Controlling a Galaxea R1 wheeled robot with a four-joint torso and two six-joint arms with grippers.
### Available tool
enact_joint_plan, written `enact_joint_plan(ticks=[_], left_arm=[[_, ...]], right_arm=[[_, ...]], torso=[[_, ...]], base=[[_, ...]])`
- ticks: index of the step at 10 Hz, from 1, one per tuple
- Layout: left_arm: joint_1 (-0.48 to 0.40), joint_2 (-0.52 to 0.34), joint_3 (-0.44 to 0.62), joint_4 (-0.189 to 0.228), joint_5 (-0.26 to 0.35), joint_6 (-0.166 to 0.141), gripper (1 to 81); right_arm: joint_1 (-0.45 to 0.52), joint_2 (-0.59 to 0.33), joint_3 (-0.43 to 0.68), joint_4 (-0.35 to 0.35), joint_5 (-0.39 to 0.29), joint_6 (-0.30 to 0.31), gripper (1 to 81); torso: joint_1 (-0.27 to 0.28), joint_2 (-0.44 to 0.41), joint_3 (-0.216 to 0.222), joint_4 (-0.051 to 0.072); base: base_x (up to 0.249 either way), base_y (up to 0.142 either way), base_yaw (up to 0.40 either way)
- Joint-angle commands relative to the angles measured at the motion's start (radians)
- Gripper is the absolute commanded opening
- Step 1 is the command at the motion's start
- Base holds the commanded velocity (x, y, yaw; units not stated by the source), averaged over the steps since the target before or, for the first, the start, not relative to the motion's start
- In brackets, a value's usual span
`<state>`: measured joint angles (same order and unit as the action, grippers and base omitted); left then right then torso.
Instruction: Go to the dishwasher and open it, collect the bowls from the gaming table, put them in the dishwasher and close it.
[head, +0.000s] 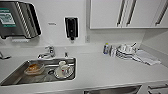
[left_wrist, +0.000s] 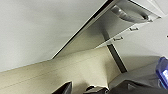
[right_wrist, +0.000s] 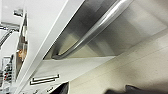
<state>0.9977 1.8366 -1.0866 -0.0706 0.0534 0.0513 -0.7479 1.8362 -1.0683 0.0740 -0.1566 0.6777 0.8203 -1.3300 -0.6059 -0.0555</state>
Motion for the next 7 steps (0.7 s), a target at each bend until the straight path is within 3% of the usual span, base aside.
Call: enact_joint_plan(ticks=[1,3,4,5,7], left_arm=[[-0.076,-0.025,0.002,-0.001,0.037,0.002,81.1],[-0.076,-0.008,-0.013,0.002,0.037,0.001,81.1],[-0.076,-0.003,-0.013,0.003,0.037,0.002,81.1],[-0.076,0.001,-0.013,0.009,0.037,0.002,81.1],[-0.076,0.015,-0.013,0.012,0.037,0.002,81.1]], right_arm=[[0.147,0.054,-0.069,0.006,-0.136,0.132,81.1],[0.165,0.117,-0.119,0.016,-0.178,0.158,81.1],[0.184,0.163,-0.155,0.023,-0.268,0.238,81.1],[0.211,0.188,-0.179,0.02,-0.299,0.29,81.1],[0.262,0.198,-0.205,0.018,-0.301,0.427,81.1]], torso=[[0.0,0.0,0.0,0.0],[0.0,0.0,0.0,0.0],[0.0,0.0,0.0,0.0],[0.0,0.0,0.0,0.0],[0.0,0.0,0.0,0.0]], base=[[0.0,0.0,0.0],[0.0,0.0,0.0],[0.0,0.0,0.0],[0.0,0.0,0.0],[0.0,0.0,0.0]])
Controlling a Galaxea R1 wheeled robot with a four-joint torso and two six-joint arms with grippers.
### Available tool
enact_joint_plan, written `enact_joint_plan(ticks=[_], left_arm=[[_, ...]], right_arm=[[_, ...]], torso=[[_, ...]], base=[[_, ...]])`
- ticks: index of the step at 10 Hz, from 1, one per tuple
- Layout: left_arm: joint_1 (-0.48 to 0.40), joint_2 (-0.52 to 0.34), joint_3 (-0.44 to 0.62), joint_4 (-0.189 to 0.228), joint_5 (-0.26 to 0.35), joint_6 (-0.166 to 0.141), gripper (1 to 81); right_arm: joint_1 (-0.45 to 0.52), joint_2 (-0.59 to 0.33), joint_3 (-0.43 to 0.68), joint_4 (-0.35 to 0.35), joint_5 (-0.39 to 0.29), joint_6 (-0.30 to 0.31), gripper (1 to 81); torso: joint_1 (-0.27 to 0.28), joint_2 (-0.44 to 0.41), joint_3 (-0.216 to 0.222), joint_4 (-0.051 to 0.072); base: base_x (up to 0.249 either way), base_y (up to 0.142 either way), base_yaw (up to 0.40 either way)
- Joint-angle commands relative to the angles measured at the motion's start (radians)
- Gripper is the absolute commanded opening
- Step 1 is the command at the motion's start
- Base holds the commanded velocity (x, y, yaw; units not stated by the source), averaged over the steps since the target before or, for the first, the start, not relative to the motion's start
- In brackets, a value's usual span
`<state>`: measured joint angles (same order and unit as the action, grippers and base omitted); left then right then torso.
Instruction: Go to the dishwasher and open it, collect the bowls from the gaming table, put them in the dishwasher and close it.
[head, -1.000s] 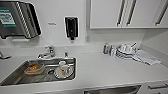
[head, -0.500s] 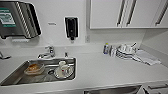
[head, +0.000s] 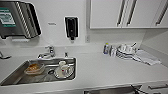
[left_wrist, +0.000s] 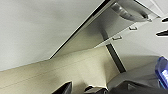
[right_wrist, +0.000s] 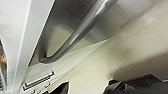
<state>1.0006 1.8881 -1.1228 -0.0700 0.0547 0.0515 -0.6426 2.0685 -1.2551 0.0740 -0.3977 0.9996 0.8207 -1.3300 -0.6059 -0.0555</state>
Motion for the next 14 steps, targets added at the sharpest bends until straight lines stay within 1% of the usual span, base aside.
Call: enact_joint_plan(ticks=[1,3,4,5,6,8,9,10,13,14], left_arm=[[-0.079,-0.03,0.015,0.012,0.036,0.002,81.1],[-0.079,-0.021,0.015,0.013,0.036,0.004,81.1],[-0.079,-0.018,0.015,0.013,0.036,0.005,81.1],[-0.079,-0.013,0.015,0.013,0.036,0.005,81.1],[-0.079,-0.01,0.011,0.013,0.036,0.005,81.1],[-0.079,0.003,-0.006,0.012,0.036,0.005,81.1],[-0.079,0.008,-0.015,0.012,0.037,0.005,81.1],[-0.079,0.01,-0.022,0.01,0.037,0.005,81.1],[-0.079,0.014,-0.029,0.01,0.037,0.005,81.1],[-0.076,0.019,-0.032,0.01,0.037,0.005,81.1]], right_arm=[[0.175,-0.028,-0.039,0.019,-0.059,0.161,81.1],[0.198,-0.019,-0.093,0.023,-0.056,0.257,81.1],[0.192,-0.017,-0.122,0.02,-0.044,0.301,81.1],[0.192,-0.006,-0.162,0.018,-0.04,0.32,81.1],[0.186,0.006,-0.188,0.015,-0.033,0.32,81.1],[0.152,0.052,-0.268,-0.031,0.023,0.318,81.1],[0.143,0.075,-0.302,-0.049,0.034,0.318,81.1],[0.14,0.101,-0.335,-0.06,0.037,0.318,81.1],[0.112,0.156,-0.407,-0.06,0.039,0.326,81.1],[0.102,0.161,-0.421,-0.06,0.036,0.356,81.1]], torso=[[0.0,0.0,0.0,0.0],[0.0,0.0,0.0,0.0],[0.0,0.0,0.0,0.0],[0.0,0.0,0.0,0.0],[0.0,0.0,0.0,0.0],[0.0,0.0,0.0,0.0],[0.0,0.0,0.0,0.0],[0.0,0.0,0.0,0.0],[0.0,0.0,0.0,0.0],[0.0,0.0,0.0,0.0]], base=[[0.0,0.0,0.0],[0.0,0.0,0.0],[0.0,0.0,0.0],[0.0,0.0,0.0],[0.0,0.0,0.0],[0.0,0.0,0.0],[0.0,0.0,0.0],[0.0,0.0,0.0],[0.0,0.0,0.0],[0.0,0.0,0.0]])
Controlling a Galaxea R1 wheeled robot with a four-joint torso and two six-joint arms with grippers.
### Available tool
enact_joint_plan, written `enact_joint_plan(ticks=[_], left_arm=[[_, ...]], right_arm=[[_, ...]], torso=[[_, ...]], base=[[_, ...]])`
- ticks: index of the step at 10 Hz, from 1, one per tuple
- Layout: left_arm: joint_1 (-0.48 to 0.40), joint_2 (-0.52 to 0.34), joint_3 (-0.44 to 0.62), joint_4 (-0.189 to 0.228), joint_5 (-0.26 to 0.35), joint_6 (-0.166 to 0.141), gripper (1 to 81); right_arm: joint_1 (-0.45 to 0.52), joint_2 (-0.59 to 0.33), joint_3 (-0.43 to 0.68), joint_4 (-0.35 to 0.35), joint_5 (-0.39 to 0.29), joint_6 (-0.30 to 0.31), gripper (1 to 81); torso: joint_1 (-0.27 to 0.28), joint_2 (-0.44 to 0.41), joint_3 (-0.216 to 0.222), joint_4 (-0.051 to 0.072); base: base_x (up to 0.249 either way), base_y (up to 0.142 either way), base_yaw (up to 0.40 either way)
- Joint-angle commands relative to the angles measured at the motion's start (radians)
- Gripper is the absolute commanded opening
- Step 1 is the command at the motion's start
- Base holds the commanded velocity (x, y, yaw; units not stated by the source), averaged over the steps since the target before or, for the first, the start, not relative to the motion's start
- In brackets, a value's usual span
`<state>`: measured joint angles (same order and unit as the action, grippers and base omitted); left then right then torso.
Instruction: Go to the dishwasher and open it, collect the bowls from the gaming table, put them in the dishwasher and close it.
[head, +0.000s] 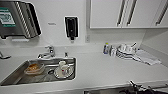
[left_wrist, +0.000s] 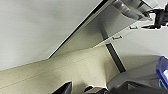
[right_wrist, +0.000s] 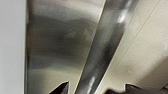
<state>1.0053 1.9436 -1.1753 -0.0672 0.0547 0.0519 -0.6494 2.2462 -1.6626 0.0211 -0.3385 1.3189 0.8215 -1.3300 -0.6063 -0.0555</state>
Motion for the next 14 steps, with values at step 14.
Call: enact_joint_plan(ticks=[14], left_arm=[[-0.081,-0.023,0.016,0.009,0.037,0.014,81.1]], right_arm=[[0.02,-0.029,0.024,-0.288,-0.401,0.376,81.1]], torso=[[0.0,0.0,0.0,0.0]], base=[[0.0,0.0,0.0]])
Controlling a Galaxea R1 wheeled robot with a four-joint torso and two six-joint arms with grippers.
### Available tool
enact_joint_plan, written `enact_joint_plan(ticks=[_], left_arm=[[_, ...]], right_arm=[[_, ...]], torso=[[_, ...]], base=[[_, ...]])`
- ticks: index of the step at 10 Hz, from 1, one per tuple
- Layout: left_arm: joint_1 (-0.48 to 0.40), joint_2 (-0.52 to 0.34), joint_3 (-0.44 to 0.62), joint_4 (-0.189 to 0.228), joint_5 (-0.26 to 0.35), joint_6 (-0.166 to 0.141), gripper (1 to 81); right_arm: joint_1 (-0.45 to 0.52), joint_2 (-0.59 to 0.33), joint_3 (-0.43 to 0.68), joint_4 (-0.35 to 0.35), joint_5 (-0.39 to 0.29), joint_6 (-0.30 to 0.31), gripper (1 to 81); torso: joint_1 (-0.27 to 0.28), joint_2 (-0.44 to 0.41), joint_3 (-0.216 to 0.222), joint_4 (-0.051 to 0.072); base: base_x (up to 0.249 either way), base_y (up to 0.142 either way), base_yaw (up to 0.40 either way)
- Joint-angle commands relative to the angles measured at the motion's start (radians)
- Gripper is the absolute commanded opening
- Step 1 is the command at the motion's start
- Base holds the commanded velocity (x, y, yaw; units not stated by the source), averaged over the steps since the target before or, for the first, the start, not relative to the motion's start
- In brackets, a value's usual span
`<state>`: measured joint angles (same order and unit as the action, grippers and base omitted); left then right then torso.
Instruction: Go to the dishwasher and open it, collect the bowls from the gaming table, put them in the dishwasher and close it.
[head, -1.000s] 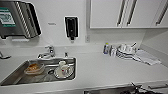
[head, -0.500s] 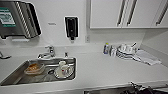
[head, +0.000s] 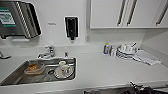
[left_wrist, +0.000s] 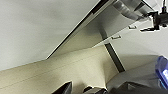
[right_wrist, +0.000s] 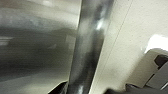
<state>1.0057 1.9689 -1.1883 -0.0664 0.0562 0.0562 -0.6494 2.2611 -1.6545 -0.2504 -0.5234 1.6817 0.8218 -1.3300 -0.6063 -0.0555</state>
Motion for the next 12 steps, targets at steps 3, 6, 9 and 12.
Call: enact_joint_plan(ticks=[3,6,9,12], left_arm=[[-0.081,-0.045,0.027,0.008,0.036,0.008,81.1],[-0.081,-0.041,0.029,0.008,0.036,0.008,81.1],[-0.081,-0.039,0.027,0.007,0.036,0.008,81.1],[-0.081,-0.034,0.029,0.007,0.037,0.008,81.1]], right_arm=[[-0.028,-0.056,-0.008,-0.012,-0.178,0.013,81.1],[-0.039,-0.071,-0.002,-0.009,-0.152,0.012,81.1],[-0.045,-0.084,0.007,-0.009,-0.138,0.012,81.1],[-0.069,-0.088,0.007,-0.013,-0.109,0.01,81.1]], torso=[[0.0,0.0,0.0,0.0],[0.0,0.0,0.0,0.0],[0.0,0.0,0.0,0.0],[0.0,0.0,0.0,0.0]], base=[[0.0,0.0,0.0],[0.0,0.0,0.0],[0.0,0.0,0.0],[0.0,0.0,0.0]])
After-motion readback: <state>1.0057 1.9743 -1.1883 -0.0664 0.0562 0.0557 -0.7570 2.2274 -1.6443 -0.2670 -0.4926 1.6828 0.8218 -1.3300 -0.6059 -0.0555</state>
